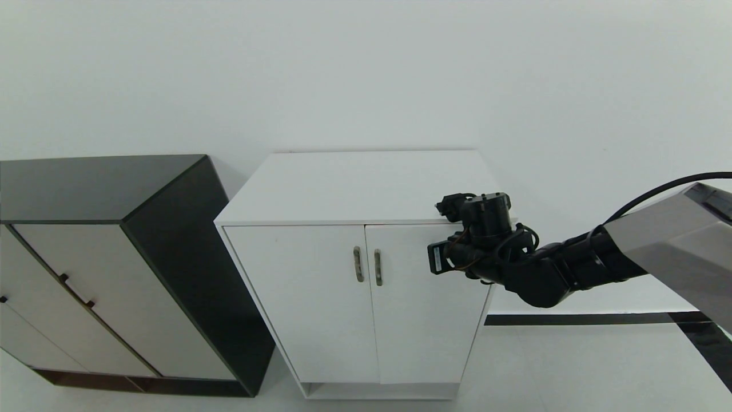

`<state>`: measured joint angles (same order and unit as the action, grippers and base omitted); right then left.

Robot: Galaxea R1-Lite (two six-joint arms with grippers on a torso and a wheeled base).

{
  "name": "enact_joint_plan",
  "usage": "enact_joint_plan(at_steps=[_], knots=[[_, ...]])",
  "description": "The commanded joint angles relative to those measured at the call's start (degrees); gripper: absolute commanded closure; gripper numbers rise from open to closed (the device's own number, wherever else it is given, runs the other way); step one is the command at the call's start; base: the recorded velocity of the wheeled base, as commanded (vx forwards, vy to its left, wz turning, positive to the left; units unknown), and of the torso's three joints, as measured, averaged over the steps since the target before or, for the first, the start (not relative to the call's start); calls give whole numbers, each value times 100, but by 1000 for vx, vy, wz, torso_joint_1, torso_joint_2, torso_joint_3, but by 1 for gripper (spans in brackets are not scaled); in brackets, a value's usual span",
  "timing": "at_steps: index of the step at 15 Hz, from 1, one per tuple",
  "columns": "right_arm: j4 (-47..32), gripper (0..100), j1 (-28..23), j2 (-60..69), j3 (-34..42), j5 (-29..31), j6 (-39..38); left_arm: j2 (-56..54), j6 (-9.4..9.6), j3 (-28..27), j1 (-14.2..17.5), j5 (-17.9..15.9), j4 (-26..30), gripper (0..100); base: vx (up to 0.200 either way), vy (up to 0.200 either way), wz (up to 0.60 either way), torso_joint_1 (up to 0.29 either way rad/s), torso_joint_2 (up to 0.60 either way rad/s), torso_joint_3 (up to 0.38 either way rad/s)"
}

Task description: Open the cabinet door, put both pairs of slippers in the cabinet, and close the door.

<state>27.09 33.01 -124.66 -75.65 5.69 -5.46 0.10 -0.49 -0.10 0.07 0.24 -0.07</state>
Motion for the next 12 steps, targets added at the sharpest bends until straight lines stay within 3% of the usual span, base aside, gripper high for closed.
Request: enact_joint_plan(at_steps=[1,12], knots=[[-2,100,-14,-6,-11,2,1,-1,-4,1,1,2,-1,100,0,0,0,0,0,0],[-28,100,-49,-164,-160,11,1,-1,-4,1,1,2,-1,100,0,0,0,0,0,0]])
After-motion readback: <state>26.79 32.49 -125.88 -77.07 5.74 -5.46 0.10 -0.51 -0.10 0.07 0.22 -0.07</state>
